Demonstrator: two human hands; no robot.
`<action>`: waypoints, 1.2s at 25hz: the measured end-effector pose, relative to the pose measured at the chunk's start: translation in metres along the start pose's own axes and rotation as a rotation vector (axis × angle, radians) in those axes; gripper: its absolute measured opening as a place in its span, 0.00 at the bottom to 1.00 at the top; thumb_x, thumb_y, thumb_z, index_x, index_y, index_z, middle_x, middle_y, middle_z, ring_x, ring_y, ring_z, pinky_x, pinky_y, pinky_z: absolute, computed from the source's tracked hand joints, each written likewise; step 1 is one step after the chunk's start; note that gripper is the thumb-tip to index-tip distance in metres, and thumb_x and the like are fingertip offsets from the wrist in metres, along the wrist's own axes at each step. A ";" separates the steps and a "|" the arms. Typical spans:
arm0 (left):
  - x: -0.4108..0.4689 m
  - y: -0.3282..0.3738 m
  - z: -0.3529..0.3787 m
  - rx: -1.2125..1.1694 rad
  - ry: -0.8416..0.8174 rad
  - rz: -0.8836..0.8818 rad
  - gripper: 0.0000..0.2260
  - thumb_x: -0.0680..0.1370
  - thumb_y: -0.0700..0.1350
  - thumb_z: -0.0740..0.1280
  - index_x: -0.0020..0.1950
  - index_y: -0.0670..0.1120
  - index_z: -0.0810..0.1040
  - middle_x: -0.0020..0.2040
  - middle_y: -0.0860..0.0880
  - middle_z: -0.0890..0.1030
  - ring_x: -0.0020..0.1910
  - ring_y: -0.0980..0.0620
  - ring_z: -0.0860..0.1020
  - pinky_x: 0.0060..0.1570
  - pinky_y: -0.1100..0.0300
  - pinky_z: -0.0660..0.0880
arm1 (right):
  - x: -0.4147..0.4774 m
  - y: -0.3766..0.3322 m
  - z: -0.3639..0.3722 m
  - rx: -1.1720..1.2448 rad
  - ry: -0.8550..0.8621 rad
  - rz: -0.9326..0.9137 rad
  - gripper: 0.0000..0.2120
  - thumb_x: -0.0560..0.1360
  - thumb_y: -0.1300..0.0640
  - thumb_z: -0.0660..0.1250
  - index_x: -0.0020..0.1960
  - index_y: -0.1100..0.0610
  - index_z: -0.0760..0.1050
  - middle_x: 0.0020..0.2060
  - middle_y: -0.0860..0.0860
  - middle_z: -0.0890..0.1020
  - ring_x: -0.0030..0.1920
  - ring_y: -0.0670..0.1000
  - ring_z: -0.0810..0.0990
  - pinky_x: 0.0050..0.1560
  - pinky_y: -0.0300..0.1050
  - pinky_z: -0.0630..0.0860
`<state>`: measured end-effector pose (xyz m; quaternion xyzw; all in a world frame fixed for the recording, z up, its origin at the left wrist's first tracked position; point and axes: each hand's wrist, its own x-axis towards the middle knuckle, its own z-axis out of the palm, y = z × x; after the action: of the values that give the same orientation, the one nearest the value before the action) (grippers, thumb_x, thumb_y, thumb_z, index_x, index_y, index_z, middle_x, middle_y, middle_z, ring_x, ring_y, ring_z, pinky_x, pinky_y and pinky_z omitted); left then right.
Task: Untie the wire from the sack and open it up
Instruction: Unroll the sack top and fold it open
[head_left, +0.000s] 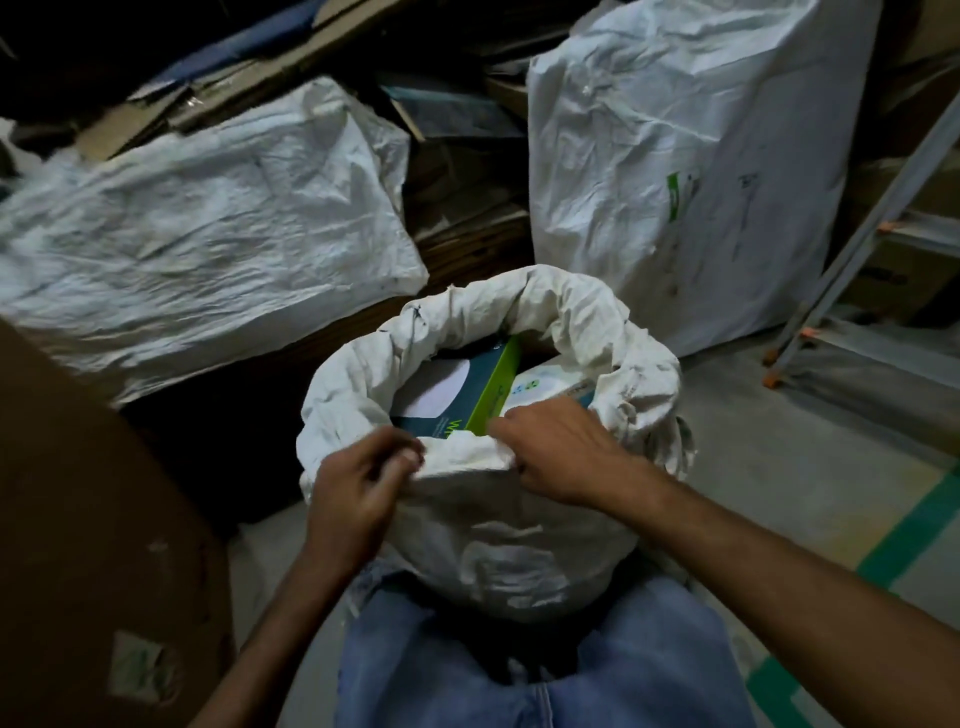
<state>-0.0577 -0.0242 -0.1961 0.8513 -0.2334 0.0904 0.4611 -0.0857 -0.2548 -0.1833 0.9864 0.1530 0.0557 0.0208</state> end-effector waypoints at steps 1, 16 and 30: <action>0.006 -0.006 -0.008 0.023 0.130 -0.166 0.13 0.77 0.60 0.64 0.48 0.53 0.81 0.46 0.52 0.84 0.47 0.50 0.82 0.49 0.49 0.78 | -0.007 -0.006 0.007 -0.059 0.098 -0.015 0.08 0.70 0.62 0.67 0.48 0.54 0.76 0.40 0.54 0.81 0.41 0.61 0.81 0.32 0.50 0.65; 0.033 -0.060 -0.013 -0.959 0.198 -1.071 0.09 0.81 0.38 0.66 0.59 0.36 0.80 0.50 0.38 0.85 0.47 0.44 0.84 0.49 0.49 0.79 | 0.031 -0.049 -0.026 0.464 -0.347 0.253 0.41 0.72 0.25 0.64 0.73 0.52 0.67 0.68 0.52 0.77 0.64 0.56 0.78 0.60 0.54 0.76; 0.087 -0.083 -0.001 -0.051 0.020 -0.857 0.33 0.76 0.54 0.74 0.72 0.35 0.68 0.68 0.37 0.76 0.64 0.38 0.77 0.63 0.44 0.76 | -0.016 -0.099 0.026 -0.047 -0.120 -0.328 0.21 0.81 0.43 0.58 0.66 0.54 0.76 0.40 0.54 0.83 0.41 0.58 0.81 0.36 0.50 0.73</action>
<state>0.0581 -0.0117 -0.2254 0.8588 0.1437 -0.1069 0.4799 -0.1280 -0.1658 -0.2168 0.9490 0.3090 -0.0039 0.0619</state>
